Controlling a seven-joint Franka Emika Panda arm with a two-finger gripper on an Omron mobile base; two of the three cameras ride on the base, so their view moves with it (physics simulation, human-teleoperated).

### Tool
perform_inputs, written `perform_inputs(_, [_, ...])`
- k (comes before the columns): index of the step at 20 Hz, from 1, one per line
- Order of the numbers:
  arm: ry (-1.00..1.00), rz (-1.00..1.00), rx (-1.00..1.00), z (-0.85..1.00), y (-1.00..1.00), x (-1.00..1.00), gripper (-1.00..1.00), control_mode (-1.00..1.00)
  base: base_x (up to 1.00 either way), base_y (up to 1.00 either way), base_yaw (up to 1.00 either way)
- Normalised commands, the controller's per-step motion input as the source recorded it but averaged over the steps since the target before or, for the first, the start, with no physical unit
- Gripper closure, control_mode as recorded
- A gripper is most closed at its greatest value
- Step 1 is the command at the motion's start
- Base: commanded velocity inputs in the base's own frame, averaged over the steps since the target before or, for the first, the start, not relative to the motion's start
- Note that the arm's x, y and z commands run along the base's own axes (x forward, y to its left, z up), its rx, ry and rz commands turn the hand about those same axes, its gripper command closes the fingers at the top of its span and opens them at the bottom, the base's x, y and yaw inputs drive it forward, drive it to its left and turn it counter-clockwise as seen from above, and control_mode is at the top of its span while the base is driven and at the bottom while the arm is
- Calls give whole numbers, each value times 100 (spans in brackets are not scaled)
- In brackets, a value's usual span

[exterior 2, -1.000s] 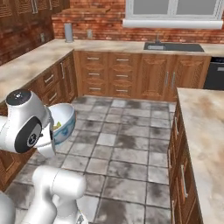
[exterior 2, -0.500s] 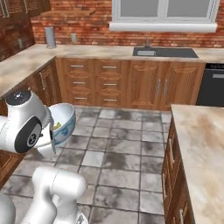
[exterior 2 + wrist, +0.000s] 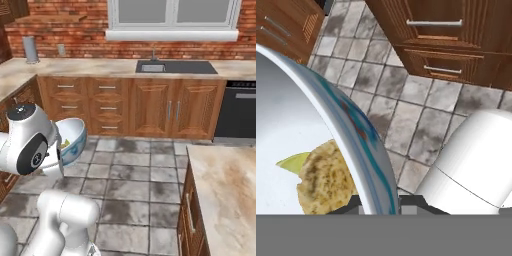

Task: Place the bowl with the lemon wedge and mushroom on the second highest shelf of the fridge. Place the bowl with the steak and chicken drumstick on the top shelf of the fridge.

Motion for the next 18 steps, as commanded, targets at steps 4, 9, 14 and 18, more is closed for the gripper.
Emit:
perform_inputs(4, [0,0,0,0,0,0,100,100,100,-19,-25])
perform_inputs(9, [0,0,0,0,0,0,100,100,100,-11,-36])
perform_inputs(14, [0,0,0,0,0,0,100,100,100,-8,-43])
perform_inputs(18, [0,0,0,0,0,0,100,100,100,-5,-48])
